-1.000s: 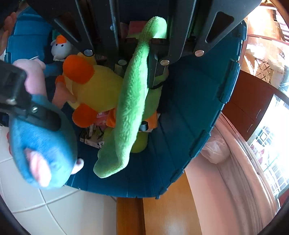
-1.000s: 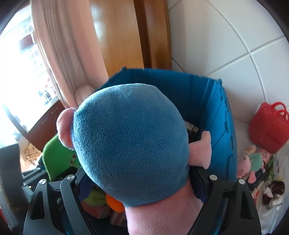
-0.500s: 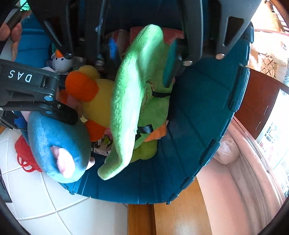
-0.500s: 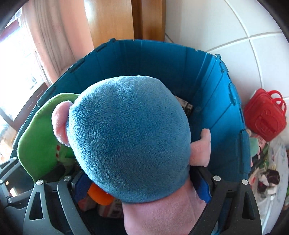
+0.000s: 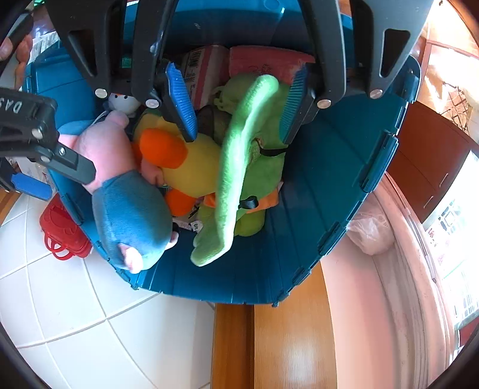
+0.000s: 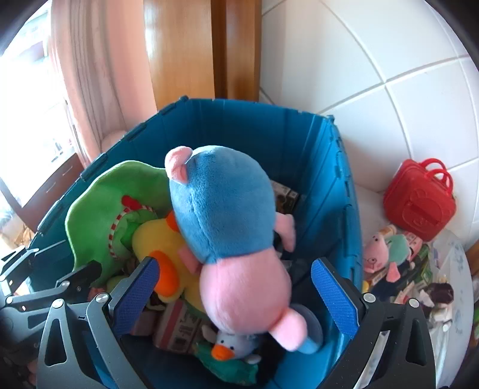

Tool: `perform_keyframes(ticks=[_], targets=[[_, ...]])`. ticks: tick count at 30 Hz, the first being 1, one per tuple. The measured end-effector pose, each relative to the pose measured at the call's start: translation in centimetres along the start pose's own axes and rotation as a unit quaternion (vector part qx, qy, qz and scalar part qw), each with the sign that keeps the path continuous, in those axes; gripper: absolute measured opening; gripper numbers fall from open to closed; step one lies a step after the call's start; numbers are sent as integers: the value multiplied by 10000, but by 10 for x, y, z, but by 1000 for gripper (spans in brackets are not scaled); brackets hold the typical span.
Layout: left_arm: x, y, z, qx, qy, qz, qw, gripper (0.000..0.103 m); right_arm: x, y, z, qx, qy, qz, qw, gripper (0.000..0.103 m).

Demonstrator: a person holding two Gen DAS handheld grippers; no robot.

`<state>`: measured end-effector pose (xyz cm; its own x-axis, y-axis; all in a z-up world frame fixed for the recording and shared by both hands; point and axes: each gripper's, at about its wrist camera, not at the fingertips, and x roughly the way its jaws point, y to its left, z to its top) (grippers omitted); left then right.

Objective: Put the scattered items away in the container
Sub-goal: 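Open the left tool over the crate while the right tool releases the blue pig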

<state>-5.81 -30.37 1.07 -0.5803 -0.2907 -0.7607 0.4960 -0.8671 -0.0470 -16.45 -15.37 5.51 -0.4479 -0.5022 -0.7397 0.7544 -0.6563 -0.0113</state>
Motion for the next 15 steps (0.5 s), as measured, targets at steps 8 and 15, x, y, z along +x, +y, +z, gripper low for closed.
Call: perform_keyframes(ticks=[8, 15], targets=[[-8, -16, -8, 36, -180, 10, 9998, 60, -36, -10, -26, -14, -319, -285, 9991, 103], [-32, -49, -19, 45, -435, 56, 9990, 60, -67, -42, -49, 209, -560, -343, 9976, 103]])
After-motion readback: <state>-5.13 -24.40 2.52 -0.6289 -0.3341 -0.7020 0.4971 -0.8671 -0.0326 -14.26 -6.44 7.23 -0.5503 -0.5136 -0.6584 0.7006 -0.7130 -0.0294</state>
